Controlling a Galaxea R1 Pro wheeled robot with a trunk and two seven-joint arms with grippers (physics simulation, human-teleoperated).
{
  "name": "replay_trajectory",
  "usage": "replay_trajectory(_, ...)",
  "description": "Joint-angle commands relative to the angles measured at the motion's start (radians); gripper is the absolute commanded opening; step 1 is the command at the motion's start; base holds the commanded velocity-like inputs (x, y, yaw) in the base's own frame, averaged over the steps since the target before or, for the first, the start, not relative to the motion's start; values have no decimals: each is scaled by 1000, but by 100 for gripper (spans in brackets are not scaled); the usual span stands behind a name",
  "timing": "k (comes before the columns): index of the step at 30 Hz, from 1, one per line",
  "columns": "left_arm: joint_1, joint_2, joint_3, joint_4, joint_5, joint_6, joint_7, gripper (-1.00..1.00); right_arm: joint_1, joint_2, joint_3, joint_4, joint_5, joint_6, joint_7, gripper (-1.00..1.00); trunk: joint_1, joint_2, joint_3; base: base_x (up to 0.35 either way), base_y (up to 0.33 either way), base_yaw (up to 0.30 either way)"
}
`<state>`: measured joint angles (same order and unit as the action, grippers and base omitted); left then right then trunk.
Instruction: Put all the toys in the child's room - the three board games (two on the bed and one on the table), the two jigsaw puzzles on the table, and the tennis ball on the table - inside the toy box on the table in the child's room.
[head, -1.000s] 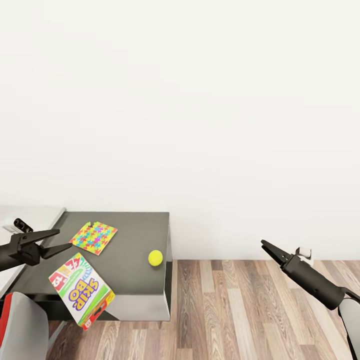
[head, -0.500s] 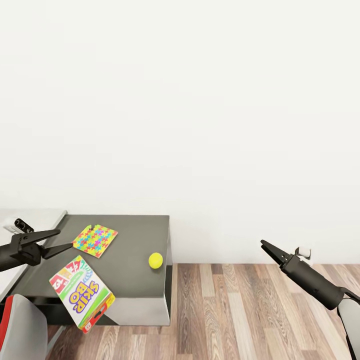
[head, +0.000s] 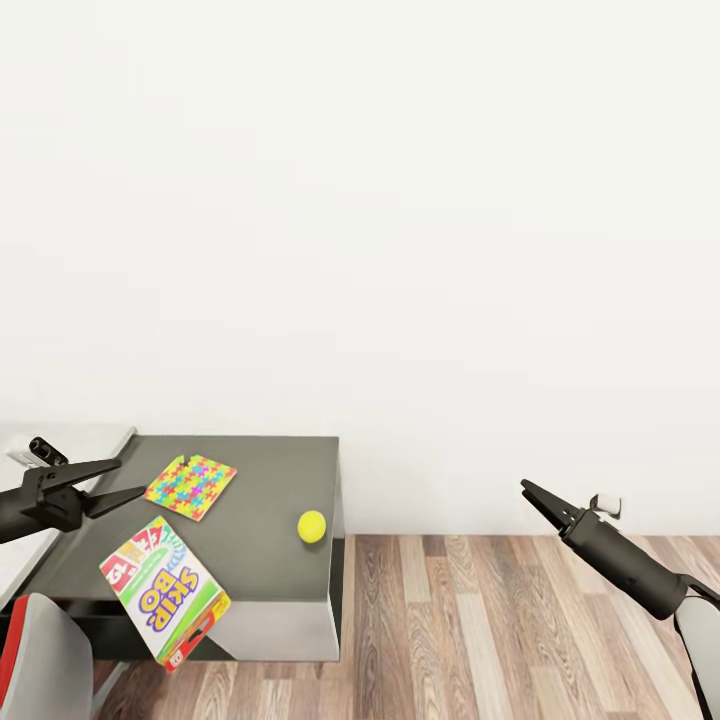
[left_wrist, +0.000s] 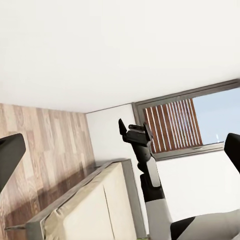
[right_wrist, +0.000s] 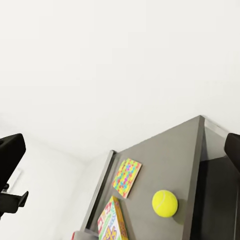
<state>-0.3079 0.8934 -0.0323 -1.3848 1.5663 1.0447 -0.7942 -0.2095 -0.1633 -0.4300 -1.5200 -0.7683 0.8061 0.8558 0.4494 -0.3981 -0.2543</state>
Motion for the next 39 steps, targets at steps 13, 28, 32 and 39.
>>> replay_trajectory(13,-2,-1,-3,1,0,3,-3,100,-1,1,-1,0,-2,5,2,100,1,-2,20,0,0,0)
replay_trajectory(28,-2,-1,-3,1,-2,3,-1,100,-1,1,-1,0,-2,4,2,100,1,-2,44,0,0,0)
replay_trajectory(32,-2,-2,-2,1,-2,3,-1,100,-1,2,0,0,-2,4,1,100,1,-2,51,0,0,0)
replay_trajectory(39,-2,-2,-3,1,-2,3,1,100,-1,2,0,0,-2,4,1,100,1,-2,62,0,0,0)
